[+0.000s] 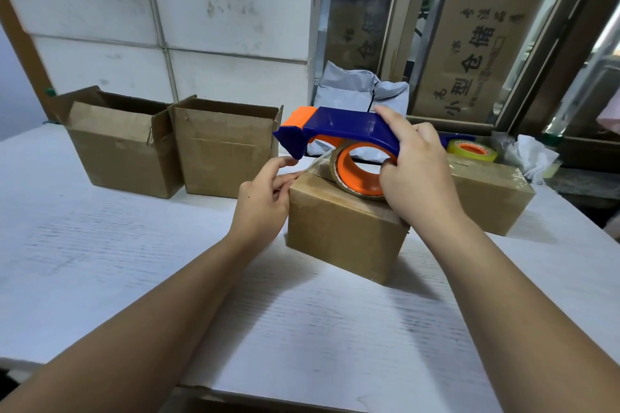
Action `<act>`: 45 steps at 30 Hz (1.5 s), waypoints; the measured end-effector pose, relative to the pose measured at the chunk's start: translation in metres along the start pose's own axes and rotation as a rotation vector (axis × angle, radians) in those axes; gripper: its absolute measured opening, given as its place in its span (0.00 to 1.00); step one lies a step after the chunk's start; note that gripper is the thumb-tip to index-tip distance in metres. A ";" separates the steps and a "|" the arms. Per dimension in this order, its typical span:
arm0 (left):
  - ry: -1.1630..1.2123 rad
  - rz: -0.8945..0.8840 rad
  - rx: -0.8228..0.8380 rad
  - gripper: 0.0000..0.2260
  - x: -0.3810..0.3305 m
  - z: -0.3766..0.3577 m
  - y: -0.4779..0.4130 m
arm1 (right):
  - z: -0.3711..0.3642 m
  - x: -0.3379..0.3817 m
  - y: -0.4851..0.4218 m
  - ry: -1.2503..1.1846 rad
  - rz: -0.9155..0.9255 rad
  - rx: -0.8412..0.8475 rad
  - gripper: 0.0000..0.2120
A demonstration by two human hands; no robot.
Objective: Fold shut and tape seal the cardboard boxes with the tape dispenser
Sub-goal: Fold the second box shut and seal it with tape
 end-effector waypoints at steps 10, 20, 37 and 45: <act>-0.224 0.052 0.362 0.16 -0.001 0.004 -0.004 | 0.001 0.000 0.000 -0.008 0.001 -0.010 0.34; 0.263 0.186 0.493 0.19 -0.035 -0.007 -0.022 | 0.001 0.001 0.003 -0.020 0.017 -0.017 0.33; -0.219 -0.013 0.648 0.23 -0.059 -0.041 -0.039 | 0.022 0.011 0.000 0.660 0.120 -0.023 0.37; -0.256 -0.039 0.529 0.14 -0.055 -0.040 -0.037 | 0.023 0.048 -0.001 0.841 0.320 0.122 0.25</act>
Point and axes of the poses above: each hand's wrist, its own y-axis away from the middle knuckle, its own z-axis out of the back of the hand, x = y × z, the point moved 6 cm from there along -y, towards the middle knuckle, and after that the axes turned 9 degrees about x, right-handed, at the moved point
